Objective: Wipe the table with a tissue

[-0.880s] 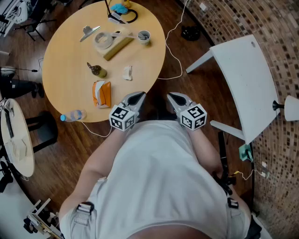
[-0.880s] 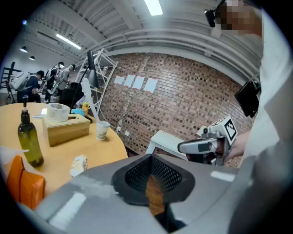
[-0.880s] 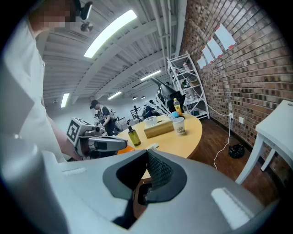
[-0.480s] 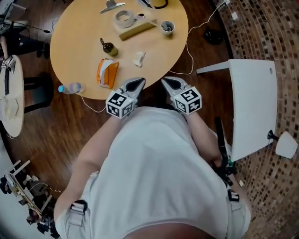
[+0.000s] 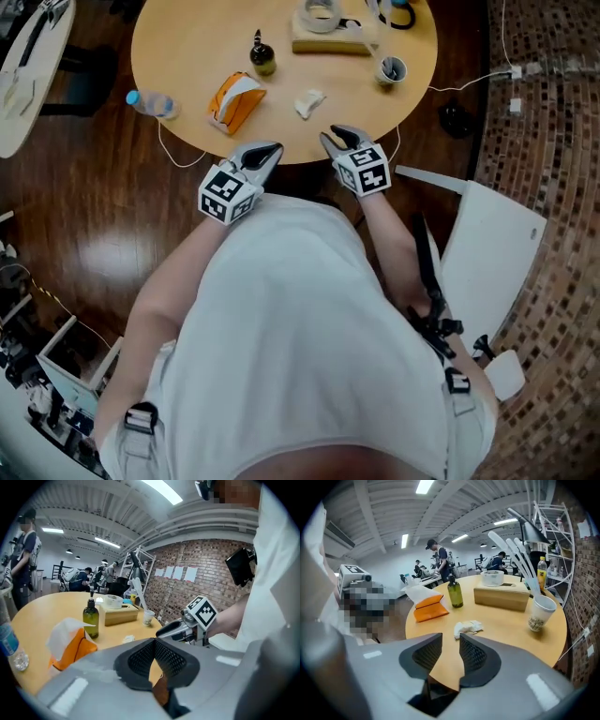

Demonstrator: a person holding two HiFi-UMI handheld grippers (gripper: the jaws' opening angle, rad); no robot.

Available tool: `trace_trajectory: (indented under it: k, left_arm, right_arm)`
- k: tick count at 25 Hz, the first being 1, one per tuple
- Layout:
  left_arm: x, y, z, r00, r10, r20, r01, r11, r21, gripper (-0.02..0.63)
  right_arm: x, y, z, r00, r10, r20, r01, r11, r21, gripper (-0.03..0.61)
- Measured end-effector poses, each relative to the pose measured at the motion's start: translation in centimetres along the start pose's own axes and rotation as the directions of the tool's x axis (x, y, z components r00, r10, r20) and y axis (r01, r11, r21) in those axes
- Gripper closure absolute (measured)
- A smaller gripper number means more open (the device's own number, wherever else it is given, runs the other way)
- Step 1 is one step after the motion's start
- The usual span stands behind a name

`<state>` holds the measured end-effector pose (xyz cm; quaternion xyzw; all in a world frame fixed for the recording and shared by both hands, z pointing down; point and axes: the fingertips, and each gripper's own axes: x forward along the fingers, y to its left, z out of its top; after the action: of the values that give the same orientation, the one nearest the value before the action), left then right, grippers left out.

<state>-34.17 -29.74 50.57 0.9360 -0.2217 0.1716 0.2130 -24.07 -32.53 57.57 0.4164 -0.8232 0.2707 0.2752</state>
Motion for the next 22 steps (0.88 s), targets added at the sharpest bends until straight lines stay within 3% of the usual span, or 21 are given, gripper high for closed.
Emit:
trace_trajectory:
  k: [4,7,14,22]
  left_arm:
    - [-1.9,1.6,-0.2,0.996,0.083,0.018,-0.082,0.996,-0.024,0.609]
    - [-2.9,2.7,0.0,0.992,0.125,0.026,-0.124,0.992,-0.029,0.609]
    - [-3.1,3.5,1.7,0.982,0.172,0.076,-0.167,0.983,-0.071,0.609]
    - [-5.5,3.9,0.0,0.973,0.223,0.057,-0.216,0.97,-0.111,0.609]
  right_arm:
    - [3.4,-0.5,0.5,0.994,0.036,-0.099,-0.045,0.995,-0.086,0.349]
    - [6.0,-1.2,1.2,0.989,0.035,-0.145,-0.056,0.988,-0.142,0.308]
    - [10.1,-2.3,2.6,0.984,0.033,-0.176,-0.07,0.975,-0.213,0.27]
    - [12.3,-3.5,0.7,0.967,-0.015,-0.256,-0.048,0.97,-0.238,0.239]
